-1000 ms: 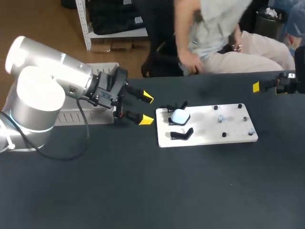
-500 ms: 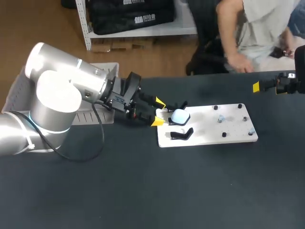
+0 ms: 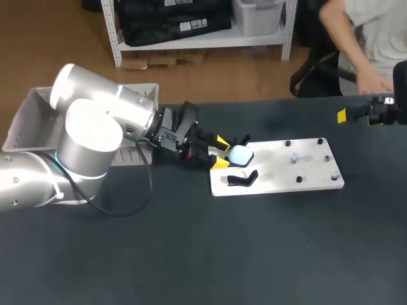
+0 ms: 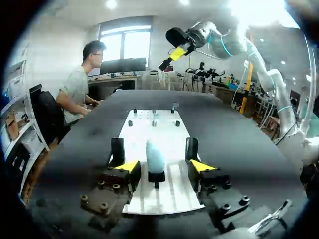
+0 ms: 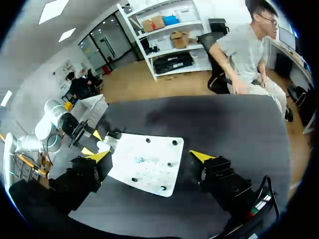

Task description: Pick up each earbud case from the left stands, insert the matching earbuds, close the lid, and place the case in the box.

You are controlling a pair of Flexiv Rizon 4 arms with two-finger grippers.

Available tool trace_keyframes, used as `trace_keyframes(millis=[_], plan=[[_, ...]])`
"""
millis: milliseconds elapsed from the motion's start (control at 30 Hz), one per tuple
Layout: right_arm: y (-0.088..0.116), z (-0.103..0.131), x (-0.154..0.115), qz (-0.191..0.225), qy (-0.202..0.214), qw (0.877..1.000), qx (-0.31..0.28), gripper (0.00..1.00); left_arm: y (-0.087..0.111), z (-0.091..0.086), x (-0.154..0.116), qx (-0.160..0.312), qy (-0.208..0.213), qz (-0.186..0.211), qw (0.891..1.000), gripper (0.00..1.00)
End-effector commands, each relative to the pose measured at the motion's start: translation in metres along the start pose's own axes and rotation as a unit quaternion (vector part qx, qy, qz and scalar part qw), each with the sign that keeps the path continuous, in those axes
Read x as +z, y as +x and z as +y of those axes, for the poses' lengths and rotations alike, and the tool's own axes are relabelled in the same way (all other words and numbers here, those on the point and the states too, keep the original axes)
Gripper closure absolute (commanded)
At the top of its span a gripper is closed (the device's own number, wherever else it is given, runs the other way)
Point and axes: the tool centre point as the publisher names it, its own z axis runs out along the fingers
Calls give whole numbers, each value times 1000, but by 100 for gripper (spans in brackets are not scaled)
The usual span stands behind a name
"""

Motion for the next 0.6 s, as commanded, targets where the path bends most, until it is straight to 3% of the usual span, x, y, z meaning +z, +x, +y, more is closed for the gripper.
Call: trace_keyframes(millis=[33,167,467,600], plan=[[0,-1,0,1,-2,1000,-1,0,2,9,10,-1,2,-3,1000,47],[0,-1,0,1,-2,1000,-1,0,2,11,14,-6,2,-4,1000,49],[0,-1,0,1,-2,1000,-1,0,-1,14,20,-16,6,-11,1000,37],[0,-1,0,1,-2,1000,-1,0,0,14,22,-19,8,-15,1000,40]])
